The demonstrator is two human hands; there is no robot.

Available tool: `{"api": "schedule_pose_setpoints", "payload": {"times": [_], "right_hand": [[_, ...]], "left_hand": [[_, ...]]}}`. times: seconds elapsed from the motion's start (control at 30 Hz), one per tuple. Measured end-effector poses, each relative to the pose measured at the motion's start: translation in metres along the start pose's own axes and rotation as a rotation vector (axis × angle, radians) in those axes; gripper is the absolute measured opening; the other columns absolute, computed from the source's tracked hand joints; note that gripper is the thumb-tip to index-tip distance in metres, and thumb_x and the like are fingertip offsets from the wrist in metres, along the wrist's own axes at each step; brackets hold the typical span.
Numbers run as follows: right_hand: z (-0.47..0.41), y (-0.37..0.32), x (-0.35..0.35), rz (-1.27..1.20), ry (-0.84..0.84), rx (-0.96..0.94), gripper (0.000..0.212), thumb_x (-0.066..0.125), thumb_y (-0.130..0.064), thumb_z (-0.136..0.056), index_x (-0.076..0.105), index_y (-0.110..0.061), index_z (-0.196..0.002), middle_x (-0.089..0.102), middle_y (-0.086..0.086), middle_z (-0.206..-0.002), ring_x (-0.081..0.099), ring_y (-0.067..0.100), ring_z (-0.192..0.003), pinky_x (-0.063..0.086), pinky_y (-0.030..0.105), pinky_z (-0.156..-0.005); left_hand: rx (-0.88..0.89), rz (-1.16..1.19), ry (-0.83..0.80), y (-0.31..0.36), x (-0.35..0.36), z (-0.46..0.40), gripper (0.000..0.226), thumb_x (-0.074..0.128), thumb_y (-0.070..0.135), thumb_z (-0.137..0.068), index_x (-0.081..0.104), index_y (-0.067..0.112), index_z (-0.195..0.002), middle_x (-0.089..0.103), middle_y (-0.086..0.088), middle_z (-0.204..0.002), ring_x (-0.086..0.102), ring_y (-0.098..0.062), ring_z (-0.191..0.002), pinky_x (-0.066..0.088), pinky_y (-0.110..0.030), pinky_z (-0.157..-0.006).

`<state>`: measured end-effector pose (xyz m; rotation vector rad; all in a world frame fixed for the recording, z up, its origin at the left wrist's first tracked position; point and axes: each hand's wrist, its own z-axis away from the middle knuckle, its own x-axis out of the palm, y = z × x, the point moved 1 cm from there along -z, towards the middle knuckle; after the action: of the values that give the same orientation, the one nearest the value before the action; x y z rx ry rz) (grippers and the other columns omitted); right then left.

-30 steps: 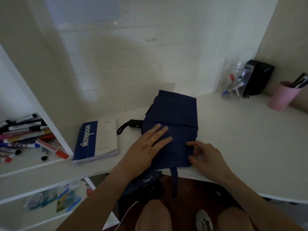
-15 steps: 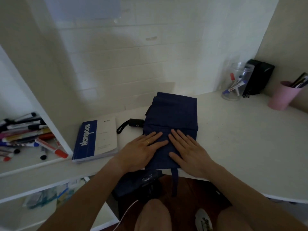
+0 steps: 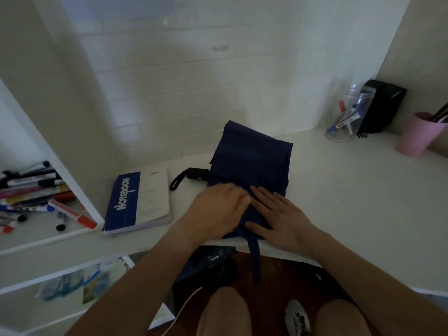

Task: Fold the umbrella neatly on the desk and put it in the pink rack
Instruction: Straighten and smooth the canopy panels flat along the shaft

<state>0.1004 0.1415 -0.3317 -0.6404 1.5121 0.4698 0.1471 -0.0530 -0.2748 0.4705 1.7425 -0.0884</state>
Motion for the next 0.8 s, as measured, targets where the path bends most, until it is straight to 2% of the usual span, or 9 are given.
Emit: {"api": "schedule_pose_setpoints", "payload": {"times": [0.1, 0.2, 0.3, 0.37, 0.47, 0.6, 0.7, 0.77, 0.8], "right_hand": [[0.001, 0.001, 0.001, -0.008, -0.004, -0.006, 0.082, 0.007, -0.078, -0.089, -0.009, -0.036, -0.158, -0.014, -0.015, -0.166, -0.012, 0.003, -0.152, -0.008, 0.028, -0.124], [0.001, 0.001, -0.001, -0.010, -0.021, -0.011, 0.082, 0.008, -0.078, -0.090, -0.012, -0.036, -0.157, -0.016, -0.015, -0.165, -0.015, 0.002, -0.151, -0.011, 0.027, -0.122], [0.001, 0.001, -0.005, 0.016, -0.032, -0.024, 0.081, 0.009, -0.077, -0.091, -0.013, -0.035, -0.157, -0.018, -0.015, -0.164, -0.017, 0.002, -0.151, -0.013, 0.026, -0.121], [0.002, 0.000, -0.006, 0.019, -0.023, -0.029, 0.081, 0.009, -0.077, -0.091, -0.013, -0.036, -0.157, -0.018, -0.015, -0.164, -0.017, 0.002, -0.151, -0.013, 0.026, -0.121], [0.003, -0.001, -0.005, 0.019, -0.022, -0.012, 0.082, 0.009, -0.078, -0.090, -0.013, -0.036, -0.157, -0.018, -0.015, -0.164, -0.017, 0.002, -0.151, -0.012, 0.026, -0.122], [0.006, -0.005, -0.013, -0.149, 0.013, -0.006, 0.079, 0.033, -0.071, -0.095, 0.006, -0.034, -0.160, 0.002, -0.013, -0.167, 0.001, 0.004, -0.154, 0.004, 0.027, -0.125], [0.013, -0.005, -0.046, -0.513, 0.517, 0.190, 0.046, 0.070, -0.039, -0.089, 0.060, -0.027, -0.132, 0.063, -0.007, -0.132, 0.060, 0.010, -0.118, 0.045, 0.025, -0.101], [0.013, 0.004, -0.073, -0.619, 0.825, 0.434, 0.025, 0.074, -0.034, -0.086, 0.068, -0.024, -0.108, 0.069, -0.009, -0.104, 0.065, 0.008, -0.091, 0.054, 0.032, -0.084], [0.009, 0.008, -0.085, -0.693, 0.840, 0.541, 0.028, 0.075, -0.039, -0.085, 0.066, -0.024, -0.106, 0.068, -0.009, -0.101, 0.064, 0.008, -0.088, 0.055, 0.034, -0.081]], "left_hand": [[0.048, -0.078, -0.155, -0.013, 0.027, 0.030, 0.056, 0.025, 0.048, -0.108, 0.021, 0.029, -0.160, 0.017, 0.004, -0.169, 0.018, -0.014, -0.154, 0.018, -0.034, -0.125], [0.009, -0.127, -0.241, -0.042, 0.037, 0.055, 0.065, 0.014, 0.060, -0.106, -0.009, 0.032, -0.160, -0.016, 0.013, -0.167, -0.015, -0.002, -0.153, -0.003, -0.033, -0.127], [-0.022, -0.203, -0.333, -0.049, 0.026, 0.060, 0.076, 0.014, 0.069, -0.101, -0.013, 0.029, -0.159, -0.019, 0.013, -0.166, -0.015, -0.003, -0.153, -0.004, -0.036, -0.127], [-0.057, -0.138, -0.338, -0.040, 0.014, 0.050, 0.072, 0.019, 0.066, -0.102, 0.010, 0.028, -0.162, -0.002, 0.010, -0.168, 0.002, -0.006, -0.155, 0.001, -0.034, -0.127], [-0.010, -0.065, 0.089, -0.015, 0.004, 0.029, 0.053, 0.026, 0.047, -0.107, 0.064, 0.018, -0.132, 0.058, -0.001, -0.144, 0.054, -0.019, -0.132, 0.033, -0.030, -0.114], [0.048, -0.109, -0.054, -0.015, 0.040, 0.041, 0.058, 0.017, 0.052, -0.107, 0.026, 0.028, -0.159, 0.020, 0.004, -0.168, 0.020, -0.016, -0.154, 0.020, -0.039, -0.126], [0.009, -0.107, -0.086, -0.026, 0.053, 0.050, 0.065, 0.000, 0.059, -0.103, 0.013, 0.032, -0.161, 0.002, 0.010, -0.169, 0.001, -0.009, -0.156, 0.007, -0.038, -0.128], [0.014, -0.093, -0.109, -0.025, 0.053, 0.049, 0.067, -0.002, 0.061, -0.100, 0.005, 0.034, -0.161, -0.006, 0.012, -0.169, -0.008, -0.006, -0.155, -0.004, -0.032, -0.126], [0.017, -0.088, -0.122, -0.024, 0.052, 0.049, 0.067, -0.001, 0.062, -0.100, 0.003, 0.035, -0.161, -0.008, 0.013, -0.168, -0.010, -0.005, -0.155, -0.007, -0.030, -0.125]]}}
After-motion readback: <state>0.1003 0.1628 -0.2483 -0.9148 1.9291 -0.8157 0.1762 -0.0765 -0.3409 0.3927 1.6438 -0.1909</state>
